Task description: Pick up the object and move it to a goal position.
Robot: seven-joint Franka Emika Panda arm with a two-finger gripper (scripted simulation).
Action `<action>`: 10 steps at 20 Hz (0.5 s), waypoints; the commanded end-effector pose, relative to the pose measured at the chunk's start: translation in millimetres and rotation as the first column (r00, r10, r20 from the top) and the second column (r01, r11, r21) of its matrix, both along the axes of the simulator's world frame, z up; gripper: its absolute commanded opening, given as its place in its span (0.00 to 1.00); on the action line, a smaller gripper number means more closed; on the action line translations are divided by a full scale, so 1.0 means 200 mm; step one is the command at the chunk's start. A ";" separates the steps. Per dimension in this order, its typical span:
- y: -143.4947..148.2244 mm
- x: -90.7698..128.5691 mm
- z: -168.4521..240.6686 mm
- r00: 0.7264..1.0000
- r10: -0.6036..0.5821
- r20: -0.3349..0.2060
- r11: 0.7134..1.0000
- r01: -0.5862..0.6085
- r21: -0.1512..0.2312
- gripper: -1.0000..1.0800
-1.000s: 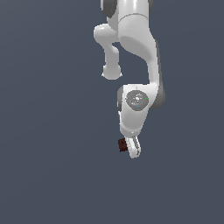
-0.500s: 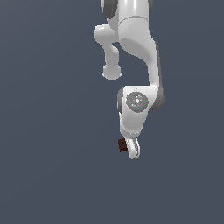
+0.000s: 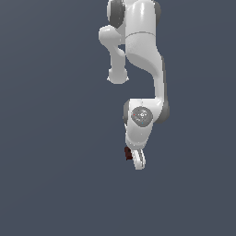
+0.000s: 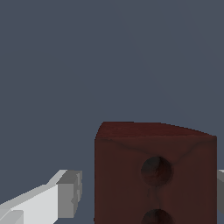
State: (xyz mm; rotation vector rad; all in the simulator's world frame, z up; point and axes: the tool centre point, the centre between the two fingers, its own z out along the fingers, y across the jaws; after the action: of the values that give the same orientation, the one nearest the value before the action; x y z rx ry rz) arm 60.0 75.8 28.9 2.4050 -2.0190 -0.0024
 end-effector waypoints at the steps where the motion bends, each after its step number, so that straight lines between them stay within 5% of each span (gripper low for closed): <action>1: 0.00 0.01 -0.01 1.000 0.000 0.002 1.000 0.000 0.000 0.96; 2: 0.00 0.01 -0.01 1.000 0.000 0.002 1.000 0.000 0.000 0.96; 3: 0.00 0.01 -0.01 1.000 0.000 0.002 1.000 0.000 0.000 0.00; 10: 0.00 0.01 -0.01 1.000 0.000 0.002 1.000 0.000 0.000 0.00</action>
State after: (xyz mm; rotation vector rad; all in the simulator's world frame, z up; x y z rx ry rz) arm 61.4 76.2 27.0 2.4062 -2.0195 -0.0005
